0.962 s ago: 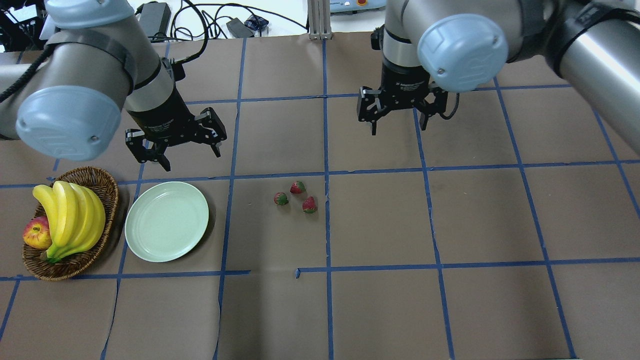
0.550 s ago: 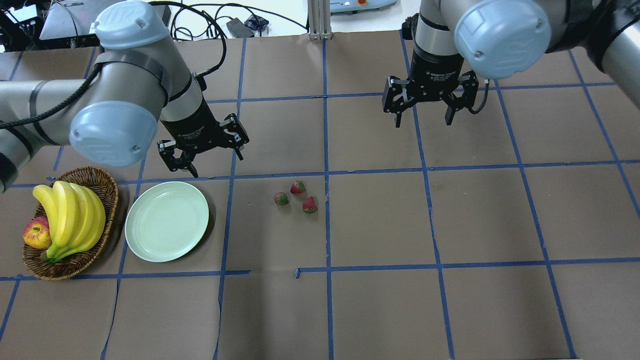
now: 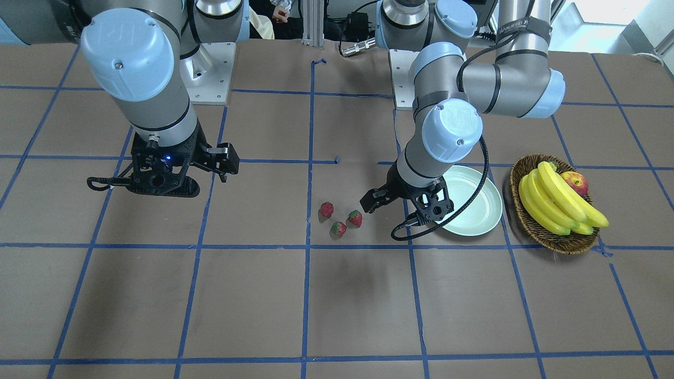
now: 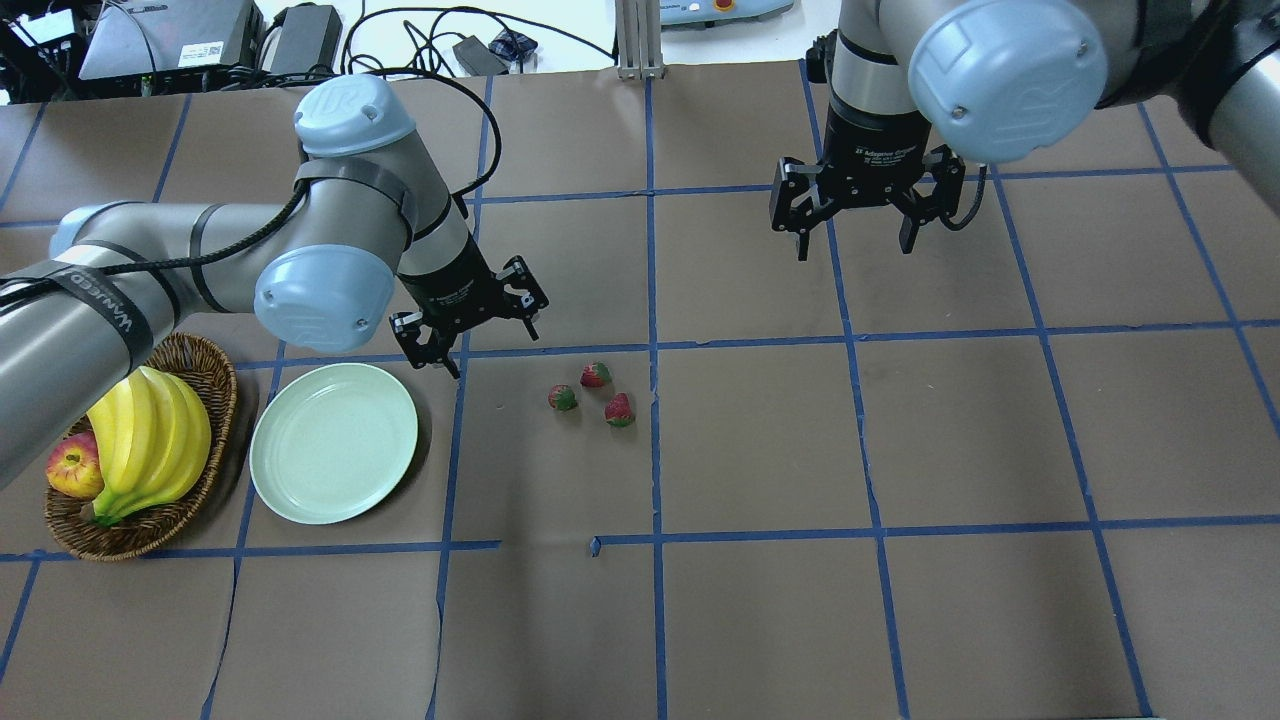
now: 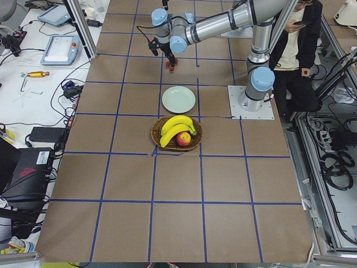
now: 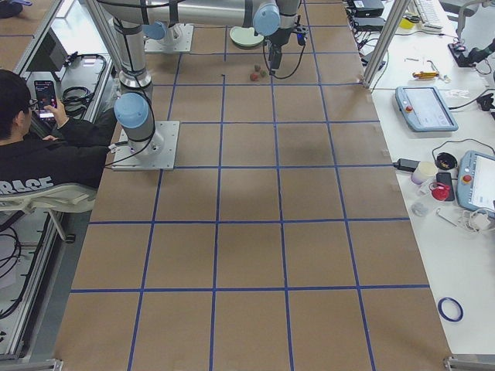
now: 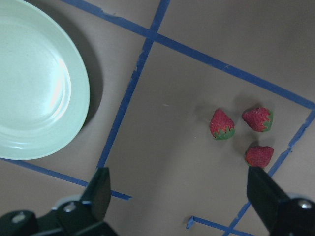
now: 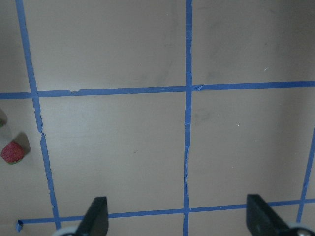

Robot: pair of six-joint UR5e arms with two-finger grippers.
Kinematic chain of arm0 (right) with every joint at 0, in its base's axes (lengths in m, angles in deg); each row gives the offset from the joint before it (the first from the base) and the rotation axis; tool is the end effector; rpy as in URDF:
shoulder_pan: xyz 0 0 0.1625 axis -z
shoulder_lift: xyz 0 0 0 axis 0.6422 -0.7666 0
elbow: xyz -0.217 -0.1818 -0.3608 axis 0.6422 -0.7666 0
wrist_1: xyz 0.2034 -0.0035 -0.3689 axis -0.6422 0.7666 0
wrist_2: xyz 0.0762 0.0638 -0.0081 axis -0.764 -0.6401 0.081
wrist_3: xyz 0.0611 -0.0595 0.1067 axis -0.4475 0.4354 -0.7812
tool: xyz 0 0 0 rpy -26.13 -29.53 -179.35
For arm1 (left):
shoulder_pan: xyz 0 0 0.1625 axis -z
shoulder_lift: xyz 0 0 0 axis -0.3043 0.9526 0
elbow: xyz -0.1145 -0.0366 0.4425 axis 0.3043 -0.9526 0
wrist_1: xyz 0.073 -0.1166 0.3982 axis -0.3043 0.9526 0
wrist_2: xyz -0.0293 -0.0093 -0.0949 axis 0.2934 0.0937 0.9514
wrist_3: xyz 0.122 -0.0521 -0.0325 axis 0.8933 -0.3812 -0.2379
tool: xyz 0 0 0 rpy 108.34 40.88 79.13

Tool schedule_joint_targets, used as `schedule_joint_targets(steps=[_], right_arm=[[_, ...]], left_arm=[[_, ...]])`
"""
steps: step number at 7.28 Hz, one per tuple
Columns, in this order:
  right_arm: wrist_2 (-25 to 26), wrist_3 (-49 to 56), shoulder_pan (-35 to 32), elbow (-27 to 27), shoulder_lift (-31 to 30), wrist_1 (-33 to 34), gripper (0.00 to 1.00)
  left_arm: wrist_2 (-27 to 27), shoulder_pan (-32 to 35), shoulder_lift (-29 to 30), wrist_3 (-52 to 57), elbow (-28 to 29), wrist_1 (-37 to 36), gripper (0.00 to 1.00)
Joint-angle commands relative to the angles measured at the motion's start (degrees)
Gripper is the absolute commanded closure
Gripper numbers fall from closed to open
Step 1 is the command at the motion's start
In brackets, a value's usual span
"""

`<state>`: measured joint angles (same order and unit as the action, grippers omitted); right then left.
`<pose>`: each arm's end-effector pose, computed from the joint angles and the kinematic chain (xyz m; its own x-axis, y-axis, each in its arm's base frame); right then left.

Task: Collect all strawberries into plate
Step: 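Lower the left gripper and grasp one strawberry from the cluster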

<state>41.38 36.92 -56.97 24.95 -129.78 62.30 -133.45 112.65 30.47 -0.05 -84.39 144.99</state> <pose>0.1942 -0.5518 0.4075 -0.9973 0.0171 0.0719 0.0266 0.9906 0.1341 -0.1968 -0.5333 0.2587 -0.8940 -0.4465 0.0362 -0.4337 0.8830 0.1794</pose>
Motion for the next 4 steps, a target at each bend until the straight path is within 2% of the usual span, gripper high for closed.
schedule_joint_targets(steps=[1, 3, 4], right_arm=[[0.1, -0.1, -0.2, 0.1, 0.2, 0.0, 0.00], [0.1, -0.1, -0.2, 0.9, 0.4, 0.4, 0.00], [0.3, -0.1, 0.0, 1.4, 0.4, 0.6, 0.00]], left_arm=[[0.6, 0.3, 3.7, -0.2, -0.1, -4.0, 0.23], [1.0, 1.7, 6.0, -0.1, -0.1, -5.5, 0.23], [4.4, 2.5, 6.9, 0.0, -0.1, -6.6, 0.23]])
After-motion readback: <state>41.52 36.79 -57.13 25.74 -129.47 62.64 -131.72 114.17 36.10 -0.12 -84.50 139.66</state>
